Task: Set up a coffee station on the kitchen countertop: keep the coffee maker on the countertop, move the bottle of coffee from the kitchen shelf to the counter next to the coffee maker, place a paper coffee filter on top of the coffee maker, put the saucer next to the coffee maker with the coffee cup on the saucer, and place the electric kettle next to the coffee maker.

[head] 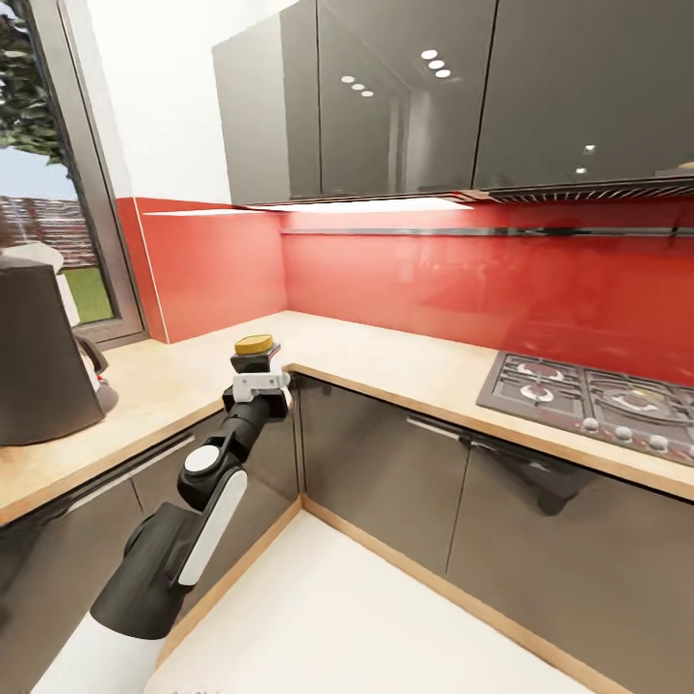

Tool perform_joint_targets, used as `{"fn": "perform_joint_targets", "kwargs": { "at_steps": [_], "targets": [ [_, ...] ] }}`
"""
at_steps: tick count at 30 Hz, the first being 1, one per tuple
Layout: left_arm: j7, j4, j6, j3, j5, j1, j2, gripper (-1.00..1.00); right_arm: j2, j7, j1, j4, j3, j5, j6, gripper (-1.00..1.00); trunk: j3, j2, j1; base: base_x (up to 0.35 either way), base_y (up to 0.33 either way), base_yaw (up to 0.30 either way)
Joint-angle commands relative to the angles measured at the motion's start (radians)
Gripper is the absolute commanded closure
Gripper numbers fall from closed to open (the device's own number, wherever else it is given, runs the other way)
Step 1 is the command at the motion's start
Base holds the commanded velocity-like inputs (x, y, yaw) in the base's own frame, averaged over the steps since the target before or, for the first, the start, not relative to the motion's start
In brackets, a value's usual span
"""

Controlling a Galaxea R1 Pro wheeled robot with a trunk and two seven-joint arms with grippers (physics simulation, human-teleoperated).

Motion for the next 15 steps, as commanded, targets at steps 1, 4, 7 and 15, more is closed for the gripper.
{"fn": "perform_joint_targets", "kwargs": {
  "at_steps": [1, 4, 7, 15],
  "targets": [
    [0.009, -0.001, 0.004, -0.003, 0.008, -0.001, 0.001, 1.0, 0.0, -0.001, 0.001, -0.002, 0.002, 0.004, -0.001, -1.0, -0.001, -0.001, 0.0, 0.0, -0.001, 0.272],
    [0.009, -0.001, 0.004, -0.003, 0.008, -0.001, 0.001, 1.0, 0.0, -0.001, 0.001, -0.002, 0.002, 0.005, -0.001, -1.0, -0.001, -0.001, 0.0, 0.0, 0.0, 0.272],
    [0.009, -0.001, 0.004, -0.003, 0.007, -0.001, 0.001, 1.0, 0.0, -0.001, 0.001, -0.002, 0.002, 0.004, -0.001, -1.0, -0.001, -0.001, 0.0, 0.0, 0.0, 0.273],
    [0.012, -0.01, 0.004, -0.007, 0.006, -0.001, -0.001, 1.0, 0.0, -0.001, 0.001, -0.002, 0.002, 0.005, -0.001, -1.0, -0.001, -0.001, 0.0, 0.0, 0.0, 0.273]
  ]
}}
